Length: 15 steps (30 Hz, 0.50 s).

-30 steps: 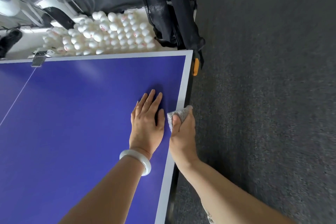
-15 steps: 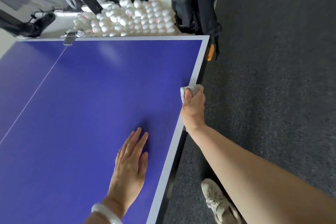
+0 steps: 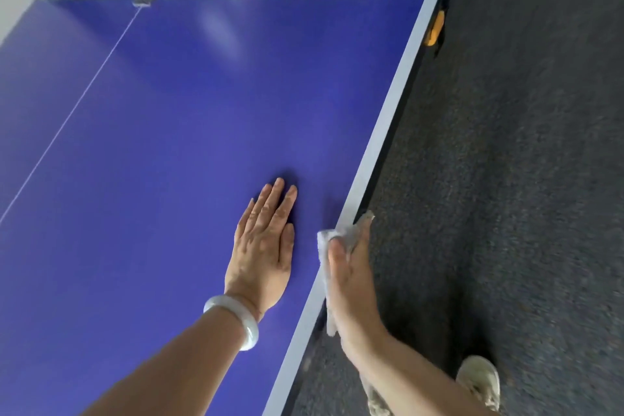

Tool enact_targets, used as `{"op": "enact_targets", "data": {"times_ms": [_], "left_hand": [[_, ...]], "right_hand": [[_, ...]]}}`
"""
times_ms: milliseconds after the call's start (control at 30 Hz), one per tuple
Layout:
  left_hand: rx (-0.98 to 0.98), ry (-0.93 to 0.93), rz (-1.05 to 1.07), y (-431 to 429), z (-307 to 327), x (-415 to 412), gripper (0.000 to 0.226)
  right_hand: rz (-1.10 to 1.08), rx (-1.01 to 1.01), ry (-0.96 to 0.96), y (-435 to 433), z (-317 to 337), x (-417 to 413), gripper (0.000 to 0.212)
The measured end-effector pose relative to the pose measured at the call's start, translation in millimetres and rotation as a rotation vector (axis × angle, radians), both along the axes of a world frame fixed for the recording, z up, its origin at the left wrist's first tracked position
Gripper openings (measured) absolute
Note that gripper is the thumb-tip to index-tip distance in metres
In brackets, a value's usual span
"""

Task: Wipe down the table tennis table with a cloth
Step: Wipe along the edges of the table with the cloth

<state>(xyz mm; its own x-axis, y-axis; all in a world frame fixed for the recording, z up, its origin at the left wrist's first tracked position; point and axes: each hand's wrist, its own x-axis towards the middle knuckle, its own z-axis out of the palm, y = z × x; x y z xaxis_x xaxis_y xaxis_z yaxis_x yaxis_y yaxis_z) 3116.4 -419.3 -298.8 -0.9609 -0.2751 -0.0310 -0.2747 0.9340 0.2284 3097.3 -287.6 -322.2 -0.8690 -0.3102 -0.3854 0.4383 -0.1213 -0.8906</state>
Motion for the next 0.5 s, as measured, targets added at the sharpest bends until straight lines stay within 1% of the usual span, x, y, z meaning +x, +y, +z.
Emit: {"op": "enact_targets", "data": {"times_ms": [33, 100, 167, 233, 367, 433, 500], "left_hand": [[-0.002, 0.003, -0.001, 0.0, -0.5, -0.1, 0.053], [-0.009, 0.008, -0.004, 0.5, -1.5, -0.3, 0.052], [-0.006, 0.016, -0.001, 0.2, -1.7, -0.1, 0.052], [-0.005, 0.017, 0.004, -0.2, -1.6, -0.2, 0.053], [-0.015, 0.007, -0.014, 0.2, -2.0, 0.4, 0.055], [-0.017, -0.001, -0.022, -0.3, -1.8, 1.1, 0.054], [-0.014, 0.003, -0.016, -0.2, -1.8, 0.8, 0.054]], "right_hand": [[-0.021, -0.011, -0.044, 0.9, -2.8, -26.8, 0.070], [-0.085, -0.012, -0.079, 2.4, -4.8, -82.2, 0.064], [-0.139, -0.086, -0.077, -0.8, -3.4, -103.6, 0.061], [-0.154, -0.105, -0.017, -6.0, -7.3, -79.7, 0.062], [-0.128, -0.026, 0.127, -8.6, -19.2, 52.8, 0.066], [-0.113, -0.031, 0.112, -5.4, -13.6, 98.0, 0.071], [-0.111, -0.106, 0.040, -5.6, -12.3, 87.5, 0.070]]}}
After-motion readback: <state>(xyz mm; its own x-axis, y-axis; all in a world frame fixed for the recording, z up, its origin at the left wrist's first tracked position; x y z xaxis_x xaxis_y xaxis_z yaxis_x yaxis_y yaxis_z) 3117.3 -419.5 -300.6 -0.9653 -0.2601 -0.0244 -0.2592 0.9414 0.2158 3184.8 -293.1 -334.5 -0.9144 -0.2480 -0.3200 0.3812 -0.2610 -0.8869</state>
